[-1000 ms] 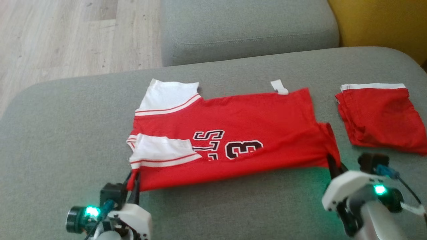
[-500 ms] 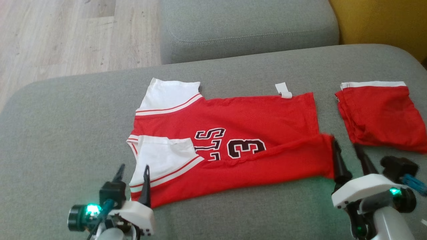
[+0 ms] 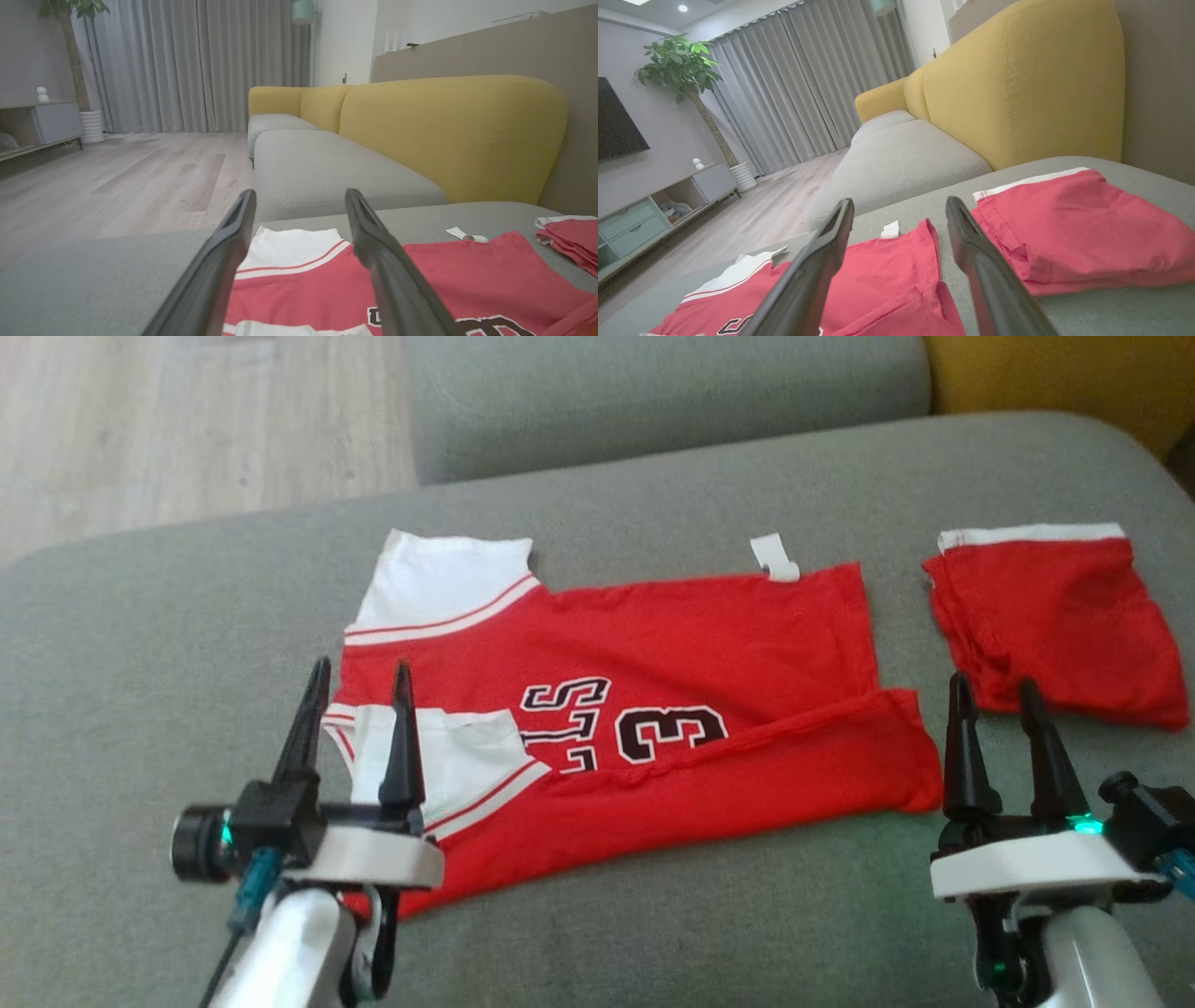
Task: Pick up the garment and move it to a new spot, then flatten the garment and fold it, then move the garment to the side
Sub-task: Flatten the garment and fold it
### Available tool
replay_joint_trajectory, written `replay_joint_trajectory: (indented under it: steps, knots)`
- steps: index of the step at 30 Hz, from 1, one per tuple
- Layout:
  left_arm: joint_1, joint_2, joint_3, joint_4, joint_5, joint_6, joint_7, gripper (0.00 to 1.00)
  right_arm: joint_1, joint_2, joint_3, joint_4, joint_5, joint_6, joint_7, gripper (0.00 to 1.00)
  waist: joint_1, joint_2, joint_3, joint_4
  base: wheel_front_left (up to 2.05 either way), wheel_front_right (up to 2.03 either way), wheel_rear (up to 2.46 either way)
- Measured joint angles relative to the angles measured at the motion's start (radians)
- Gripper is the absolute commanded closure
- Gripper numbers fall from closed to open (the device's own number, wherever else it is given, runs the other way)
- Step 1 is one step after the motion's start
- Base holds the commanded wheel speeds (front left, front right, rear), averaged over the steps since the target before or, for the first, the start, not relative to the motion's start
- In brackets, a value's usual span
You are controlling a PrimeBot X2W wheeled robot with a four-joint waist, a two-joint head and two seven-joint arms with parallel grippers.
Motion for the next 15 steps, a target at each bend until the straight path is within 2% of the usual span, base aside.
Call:
replay_joint_trajectory:
  steps: [4, 8, 11, 15]
  knots:
    - [-0.07, 0.026, 0.004, -0.005, 0.03, -0.035, 0.004, 0.0, -0.017, 0.0, 0.014, -0.01, 0.003, 0.0, -0.01, 0.0, 0.0001, 0.0, 0.057, -0.023, 0.0, 0.0, 0.0]
    - [-0.206, 0.085, 0.004, 0.043, 0.045, -0.072, 0.086, 0.0, -0.073, 0.0, 0.038, -0.01, 0.012, 0.0, -0.017, 0.0, 0.0003, 0.0, 0.108, -0.049, 0.0, 0.0, 0.0]
    - [-0.317, 0.13, -0.01, 0.089, 0.064, -0.126, 0.17, 0.0, -0.119, 0.0, 0.047, -0.012, 0.016, 0.0, -0.018, 0.0, 0.0003, 0.0, 0.146, -0.073, 0.0, 0.0, 0.0]
    - [-0.463, 0.191, -0.04, 0.176, 0.084, -0.219, 0.315, 0.0, -0.161, 0.0, 0.059, -0.016, 0.029, 0.0, -0.021, 0.0, 0.0003, 0.0, 0.199, -0.103, 0.0, 0.0, 0.0]
